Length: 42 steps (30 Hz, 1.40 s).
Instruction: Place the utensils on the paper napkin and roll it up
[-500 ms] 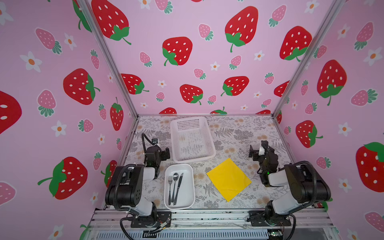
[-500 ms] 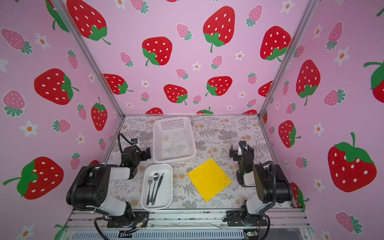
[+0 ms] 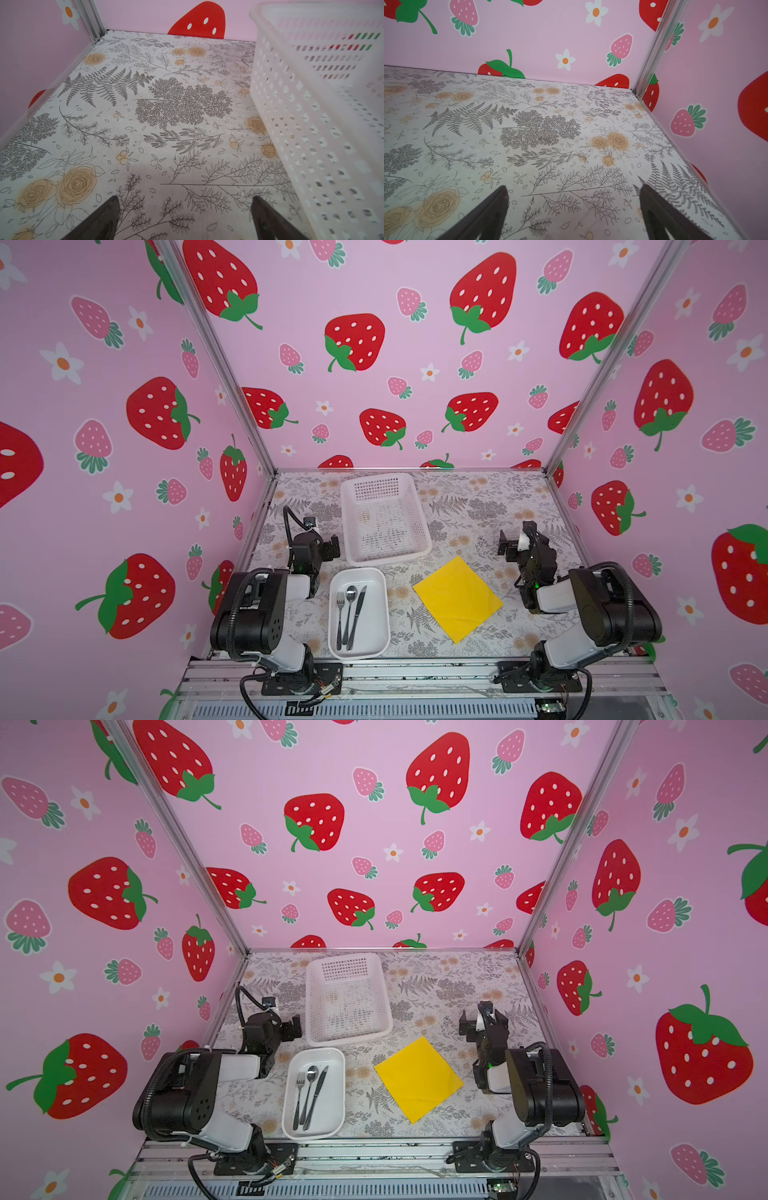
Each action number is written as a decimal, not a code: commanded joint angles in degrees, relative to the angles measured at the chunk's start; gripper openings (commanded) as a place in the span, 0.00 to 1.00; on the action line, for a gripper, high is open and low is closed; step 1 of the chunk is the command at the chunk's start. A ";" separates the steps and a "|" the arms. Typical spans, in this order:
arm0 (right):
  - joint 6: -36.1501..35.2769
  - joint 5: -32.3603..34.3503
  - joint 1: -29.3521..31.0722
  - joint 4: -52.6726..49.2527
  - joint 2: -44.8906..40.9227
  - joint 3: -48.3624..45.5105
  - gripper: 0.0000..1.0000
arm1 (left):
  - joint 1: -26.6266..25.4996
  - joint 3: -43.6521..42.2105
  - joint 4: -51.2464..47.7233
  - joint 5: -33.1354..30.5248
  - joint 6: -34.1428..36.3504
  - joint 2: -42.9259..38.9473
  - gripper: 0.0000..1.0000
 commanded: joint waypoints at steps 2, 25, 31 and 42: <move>-0.43 -0.78 -0.24 0.27 -0.19 0.84 1.00 | 0.13 1.26 1.53 -0.43 0.42 -0.58 0.99; 0.61 -2.76 0.96 -14.02 -12.34 2.26 1.00 | 0.19 2.76 -16.03 -3.10 -6.04 -16.85 0.99; 7.72 -20.70 2.62 -41.49 -20.96 11.08 1.00 | 0.86 12.10 -38.55 2.43 -22.81 -23.59 0.99; 12.26 -32.72 27.55 -56.00 -15.98 15.64 0.90 | -3.87 18.91 -67.73 25.97 -30.90 -30.37 0.87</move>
